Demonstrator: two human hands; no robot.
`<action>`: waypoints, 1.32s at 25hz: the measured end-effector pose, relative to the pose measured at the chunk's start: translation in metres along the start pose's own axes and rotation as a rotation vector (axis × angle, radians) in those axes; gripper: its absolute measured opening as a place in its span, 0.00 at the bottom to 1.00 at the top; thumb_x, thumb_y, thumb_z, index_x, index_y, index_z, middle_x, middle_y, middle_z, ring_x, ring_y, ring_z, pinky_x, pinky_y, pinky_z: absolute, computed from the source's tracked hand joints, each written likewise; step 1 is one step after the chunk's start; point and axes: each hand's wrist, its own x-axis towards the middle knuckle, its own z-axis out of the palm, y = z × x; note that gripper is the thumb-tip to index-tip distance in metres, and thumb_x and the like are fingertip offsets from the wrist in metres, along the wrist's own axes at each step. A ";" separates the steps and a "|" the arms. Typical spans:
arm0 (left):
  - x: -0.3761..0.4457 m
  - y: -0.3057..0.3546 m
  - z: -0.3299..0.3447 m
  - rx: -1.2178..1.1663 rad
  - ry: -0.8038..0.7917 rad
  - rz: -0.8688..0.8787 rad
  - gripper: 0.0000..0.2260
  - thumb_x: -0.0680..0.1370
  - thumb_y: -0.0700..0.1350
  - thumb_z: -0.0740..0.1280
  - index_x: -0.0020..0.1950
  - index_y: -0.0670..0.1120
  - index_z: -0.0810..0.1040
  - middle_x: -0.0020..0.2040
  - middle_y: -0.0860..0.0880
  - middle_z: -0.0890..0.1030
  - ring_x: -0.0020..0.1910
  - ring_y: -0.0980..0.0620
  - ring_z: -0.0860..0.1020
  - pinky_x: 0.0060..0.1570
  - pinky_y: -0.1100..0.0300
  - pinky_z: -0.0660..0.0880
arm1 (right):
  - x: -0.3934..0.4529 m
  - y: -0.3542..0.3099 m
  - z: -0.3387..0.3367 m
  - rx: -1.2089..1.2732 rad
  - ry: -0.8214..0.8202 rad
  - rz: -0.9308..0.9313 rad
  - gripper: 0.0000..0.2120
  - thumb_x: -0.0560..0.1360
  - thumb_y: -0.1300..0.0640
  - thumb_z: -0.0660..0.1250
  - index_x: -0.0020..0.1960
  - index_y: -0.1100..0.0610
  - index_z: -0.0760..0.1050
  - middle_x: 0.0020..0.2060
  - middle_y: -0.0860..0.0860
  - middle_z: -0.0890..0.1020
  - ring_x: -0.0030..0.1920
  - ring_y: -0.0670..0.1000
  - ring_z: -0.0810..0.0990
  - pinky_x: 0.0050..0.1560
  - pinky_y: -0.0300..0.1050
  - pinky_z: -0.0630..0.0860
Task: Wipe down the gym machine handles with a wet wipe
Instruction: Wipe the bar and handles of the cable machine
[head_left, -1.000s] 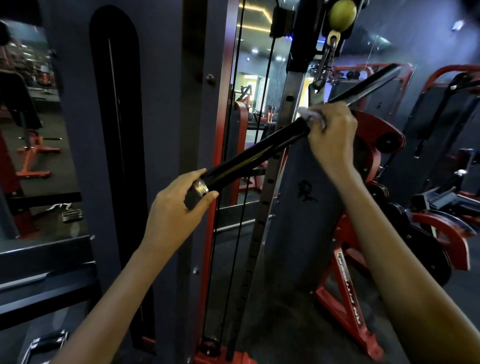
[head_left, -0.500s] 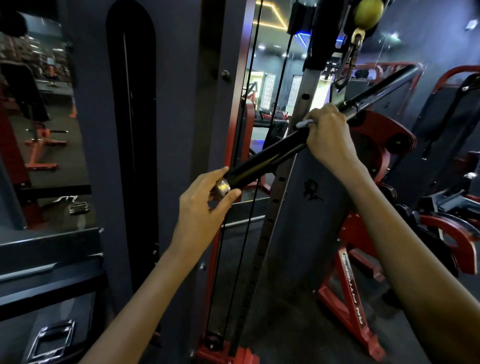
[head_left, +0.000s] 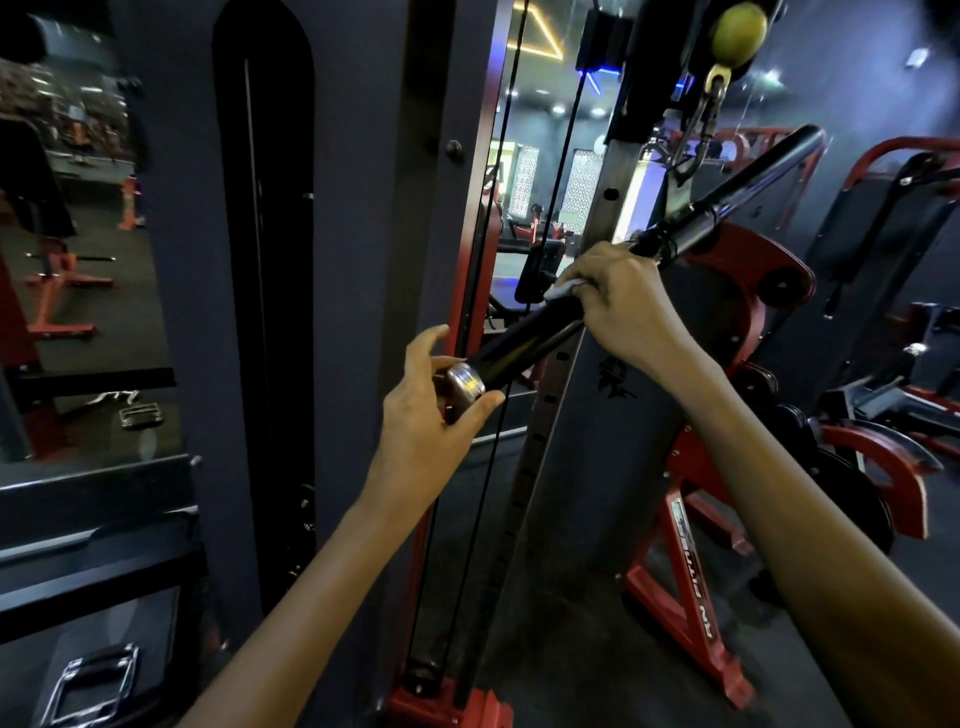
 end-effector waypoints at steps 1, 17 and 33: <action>0.000 0.000 0.000 -0.001 -0.004 0.000 0.32 0.72 0.44 0.73 0.71 0.46 0.61 0.50 0.57 0.74 0.44 0.65 0.76 0.44 0.78 0.72 | -0.003 -0.004 0.001 0.020 -0.015 -0.014 0.10 0.74 0.68 0.60 0.47 0.63 0.81 0.43 0.49 0.75 0.47 0.48 0.73 0.50 0.31 0.65; 0.002 -0.014 0.004 -0.040 -0.010 0.052 0.26 0.69 0.44 0.76 0.61 0.48 0.65 0.48 0.56 0.76 0.45 0.64 0.78 0.44 0.76 0.72 | -0.040 -0.041 0.022 0.106 -0.270 -0.273 0.12 0.74 0.68 0.61 0.51 0.59 0.80 0.45 0.45 0.73 0.49 0.44 0.71 0.50 0.29 0.65; 0.001 -0.008 0.003 -0.050 -0.011 0.040 0.27 0.69 0.41 0.76 0.56 0.52 0.60 0.46 0.56 0.75 0.43 0.64 0.78 0.42 0.75 0.73 | -0.013 -0.019 0.001 -0.027 -0.258 -0.463 0.13 0.69 0.73 0.65 0.47 0.62 0.82 0.47 0.56 0.83 0.50 0.53 0.80 0.56 0.40 0.71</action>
